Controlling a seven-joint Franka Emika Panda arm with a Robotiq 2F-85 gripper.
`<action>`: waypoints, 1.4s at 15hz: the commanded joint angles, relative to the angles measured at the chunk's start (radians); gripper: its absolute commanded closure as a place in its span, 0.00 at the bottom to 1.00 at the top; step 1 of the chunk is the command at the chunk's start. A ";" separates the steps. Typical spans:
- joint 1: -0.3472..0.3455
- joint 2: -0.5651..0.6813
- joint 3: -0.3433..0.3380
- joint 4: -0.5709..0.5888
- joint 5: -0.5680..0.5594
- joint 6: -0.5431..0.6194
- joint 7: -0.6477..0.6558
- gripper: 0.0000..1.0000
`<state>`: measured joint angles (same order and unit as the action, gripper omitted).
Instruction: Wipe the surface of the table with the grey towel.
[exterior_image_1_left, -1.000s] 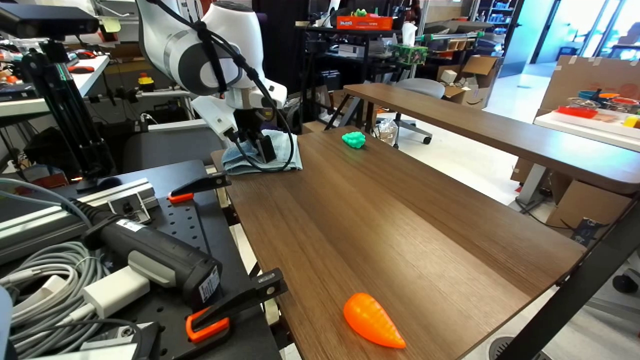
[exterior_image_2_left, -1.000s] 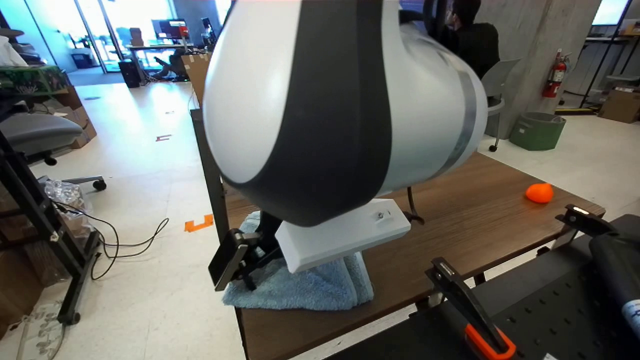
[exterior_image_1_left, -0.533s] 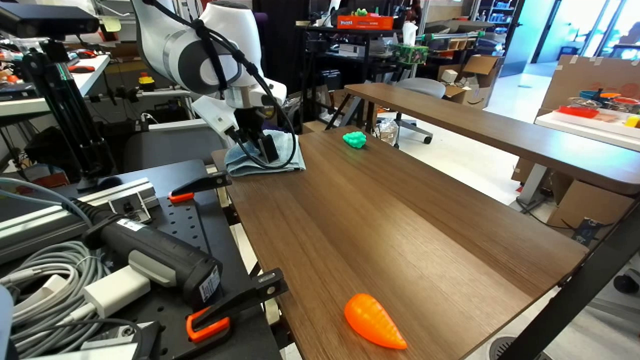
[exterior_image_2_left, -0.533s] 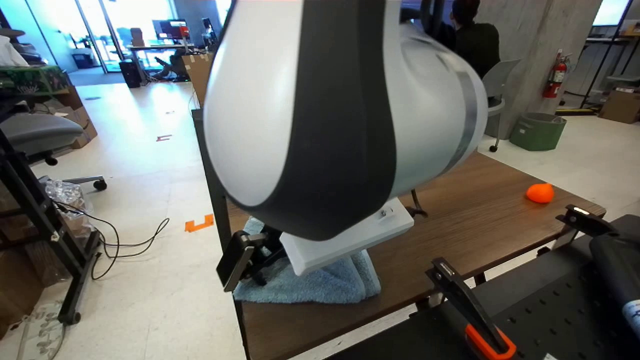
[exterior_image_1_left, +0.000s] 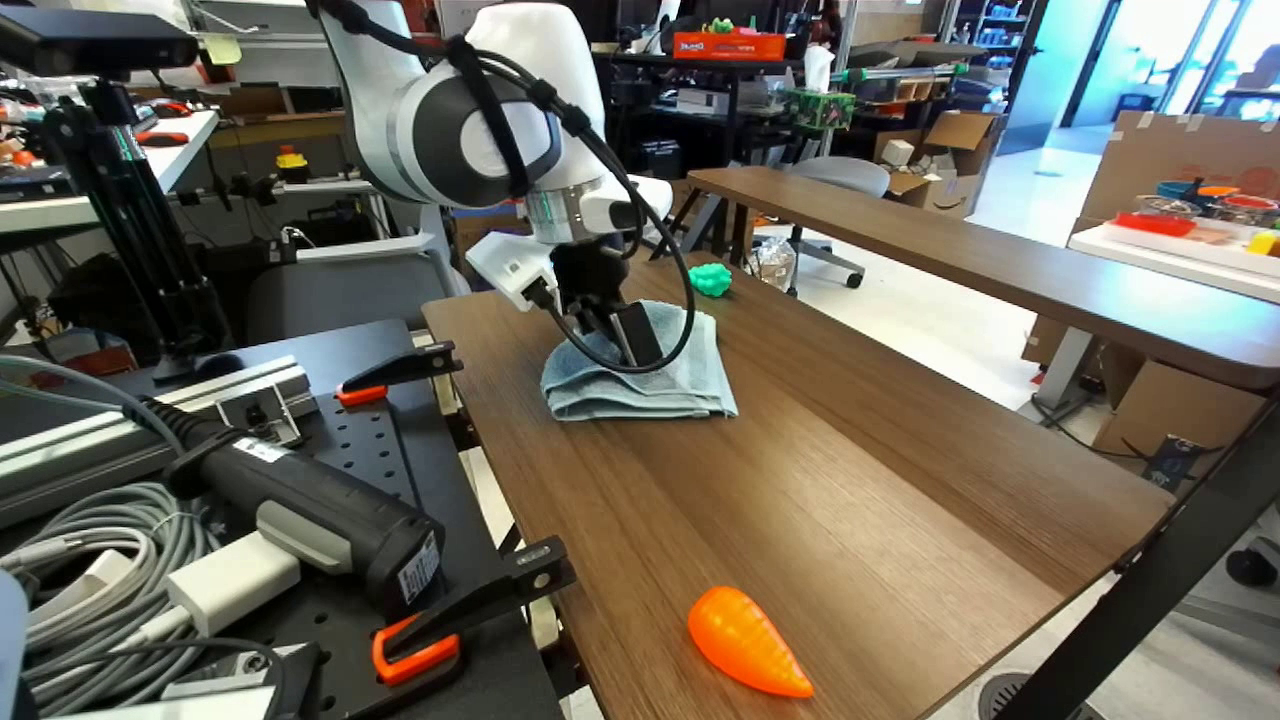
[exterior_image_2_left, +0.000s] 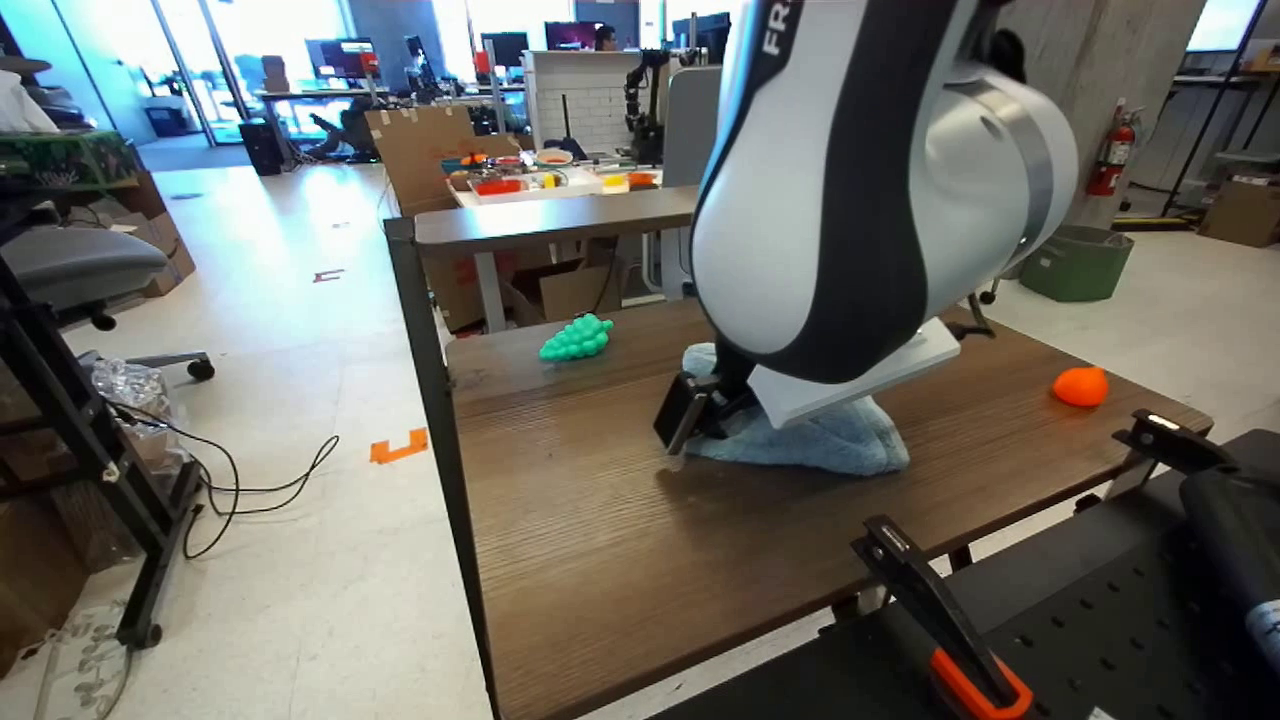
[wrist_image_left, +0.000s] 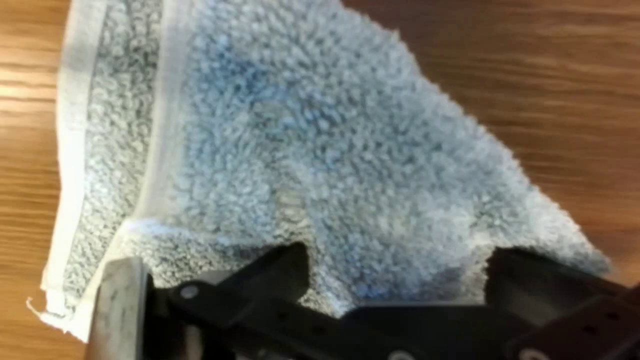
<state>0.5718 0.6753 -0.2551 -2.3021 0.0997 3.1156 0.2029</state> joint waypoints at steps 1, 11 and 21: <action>0.071 0.083 -0.109 -0.025 -0.023 -0.054 0.057 0.00; 0.012 -0.023 -0.034 -0.133 -0.064 -0.033 0.014 0.00; -0.363 -0.409 0.278 -0.507 -0.081 0.479 0.016 0.00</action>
<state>0.3964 0.4187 -0.1351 -2.6789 0.0654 3.4953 0.2094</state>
